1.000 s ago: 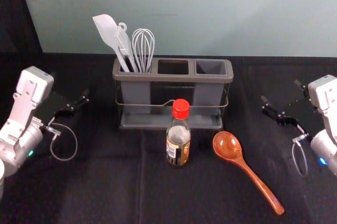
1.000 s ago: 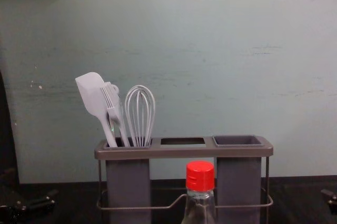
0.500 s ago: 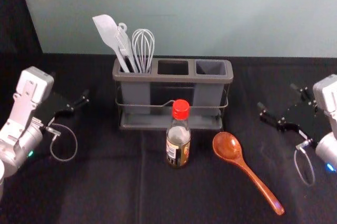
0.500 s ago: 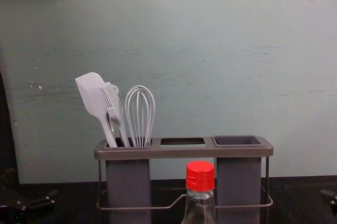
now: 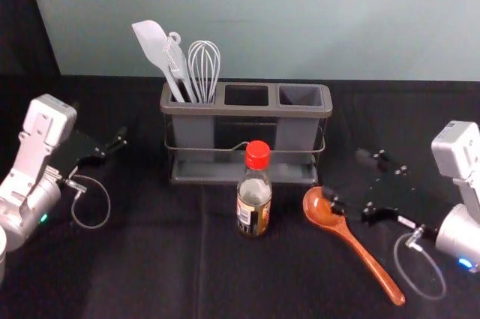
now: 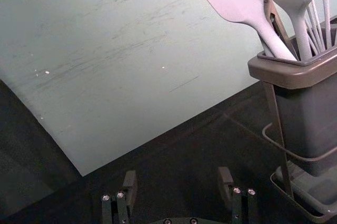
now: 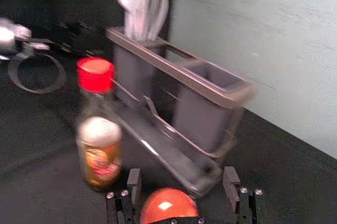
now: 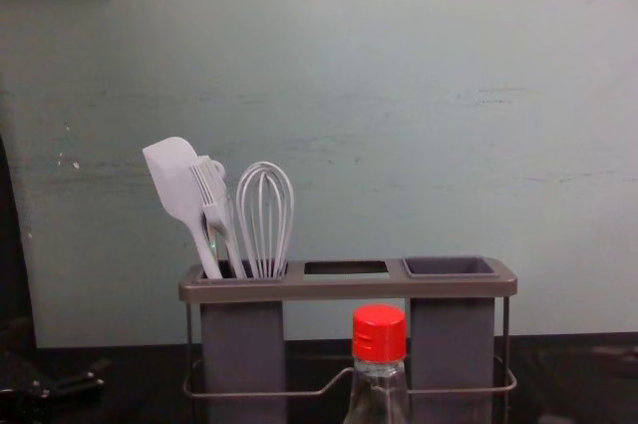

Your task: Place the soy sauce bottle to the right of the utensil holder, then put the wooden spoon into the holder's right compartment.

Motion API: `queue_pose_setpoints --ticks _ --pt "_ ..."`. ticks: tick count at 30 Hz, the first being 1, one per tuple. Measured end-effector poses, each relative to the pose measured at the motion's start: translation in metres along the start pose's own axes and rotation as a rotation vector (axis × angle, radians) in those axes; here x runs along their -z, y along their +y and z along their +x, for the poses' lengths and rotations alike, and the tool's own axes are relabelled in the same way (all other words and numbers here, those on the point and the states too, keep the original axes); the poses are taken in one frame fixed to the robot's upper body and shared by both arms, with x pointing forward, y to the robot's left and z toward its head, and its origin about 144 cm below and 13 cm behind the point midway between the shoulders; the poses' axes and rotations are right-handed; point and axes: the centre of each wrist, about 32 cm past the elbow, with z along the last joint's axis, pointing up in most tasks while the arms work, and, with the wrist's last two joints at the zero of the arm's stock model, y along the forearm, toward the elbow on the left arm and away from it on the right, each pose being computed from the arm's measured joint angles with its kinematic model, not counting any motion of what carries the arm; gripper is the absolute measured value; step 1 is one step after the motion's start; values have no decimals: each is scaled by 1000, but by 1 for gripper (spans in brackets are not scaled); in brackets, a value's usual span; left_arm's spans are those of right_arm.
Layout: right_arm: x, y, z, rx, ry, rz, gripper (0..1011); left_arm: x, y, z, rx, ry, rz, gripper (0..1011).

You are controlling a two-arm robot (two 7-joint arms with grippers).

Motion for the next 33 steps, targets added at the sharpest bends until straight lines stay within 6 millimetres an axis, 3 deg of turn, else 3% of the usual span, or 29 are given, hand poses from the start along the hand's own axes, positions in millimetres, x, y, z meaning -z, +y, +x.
queue_pose_setpoints --ticks 11,33 --pt "-4 22 -14 -176 66 177 1002 0 0 0 0 0 0 1005" --pt "-7 92 -30 -223 125 258 1002 0 0 0 0 0 0 1005"
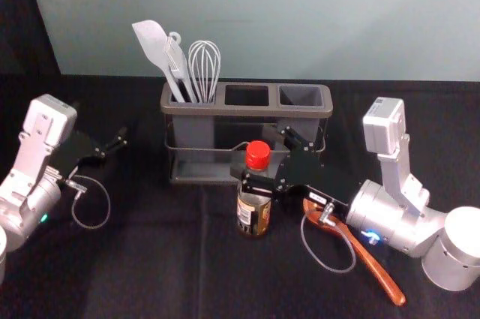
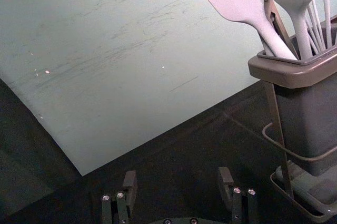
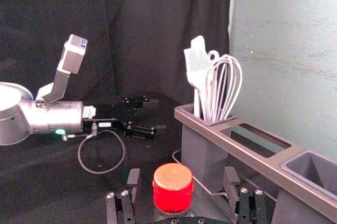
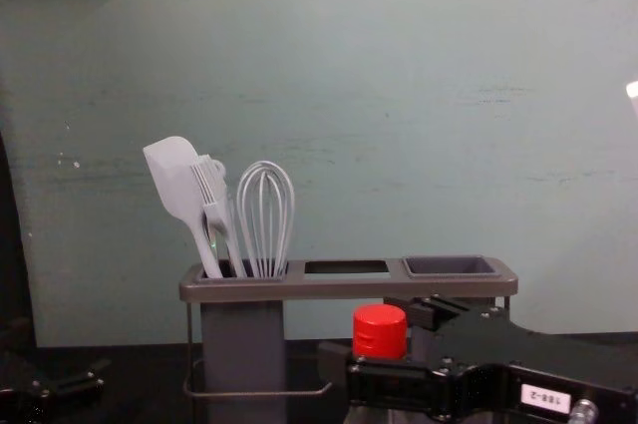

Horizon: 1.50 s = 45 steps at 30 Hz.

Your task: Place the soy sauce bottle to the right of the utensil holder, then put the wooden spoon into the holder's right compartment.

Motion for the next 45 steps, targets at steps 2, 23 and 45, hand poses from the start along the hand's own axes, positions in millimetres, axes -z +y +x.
queue_pose_setpoints --ticks 2,23,45 --pt "2 2 -1 3 0 7 1002 0 0 0 0 0 0 1005" --pt "2 0 -7 -7 9 8 708 0 0 0 0 0 0 1005" --pt "-18 -12 -6 5 -10 29 392 0 0 0 0 0 0 1005"
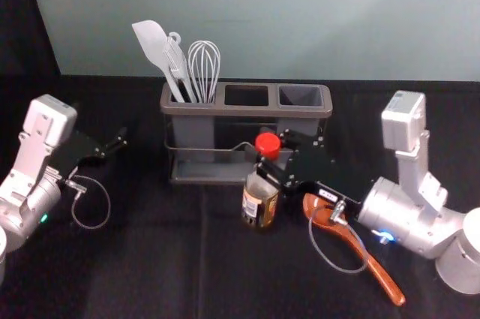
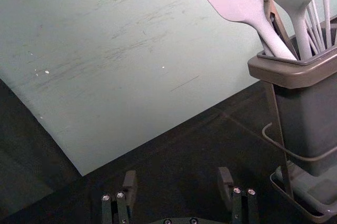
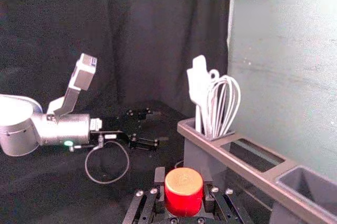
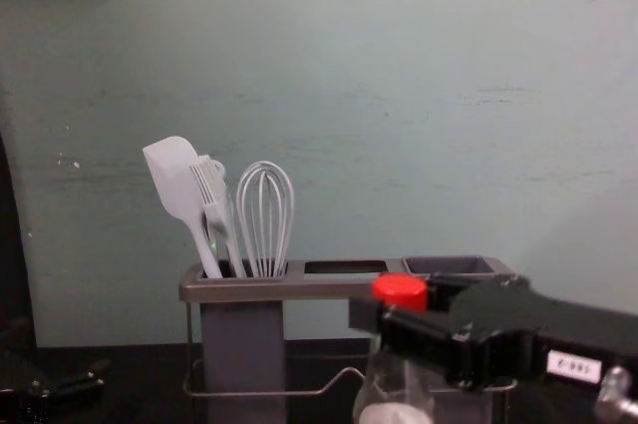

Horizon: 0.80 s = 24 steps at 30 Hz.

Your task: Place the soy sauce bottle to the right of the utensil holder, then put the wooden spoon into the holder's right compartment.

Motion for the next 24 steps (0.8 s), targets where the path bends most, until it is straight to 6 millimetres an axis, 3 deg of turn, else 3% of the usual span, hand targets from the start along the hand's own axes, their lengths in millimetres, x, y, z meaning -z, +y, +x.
queue_pose_setpoints --ticks 24 --pt "-19 -46 31 157 -8 13 392 0 0 0 0 0 0 1005"
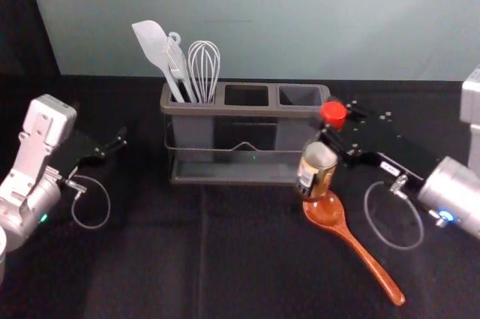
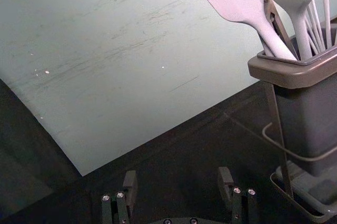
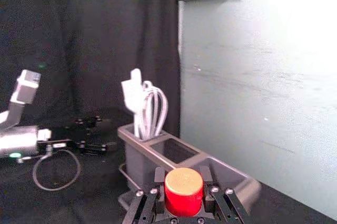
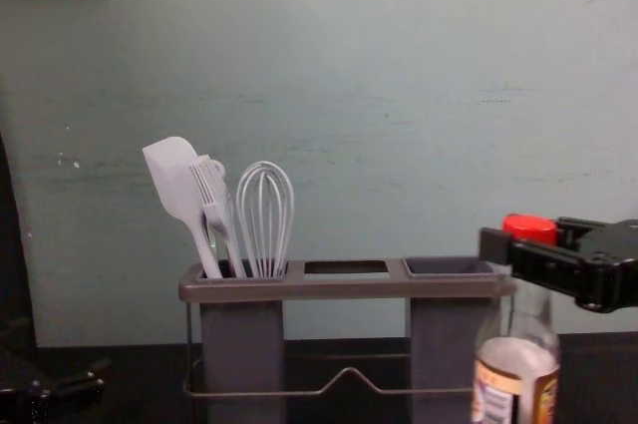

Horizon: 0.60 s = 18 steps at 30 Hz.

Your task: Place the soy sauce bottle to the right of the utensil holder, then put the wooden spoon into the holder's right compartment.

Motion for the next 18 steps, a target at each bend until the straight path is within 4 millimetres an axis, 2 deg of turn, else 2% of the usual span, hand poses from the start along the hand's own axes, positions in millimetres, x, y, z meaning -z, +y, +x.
queue_pose_setpoints --ticks 18 --pt "9 -14 22 157 -22 -29 390 0 0 0 0 0 0 1005"
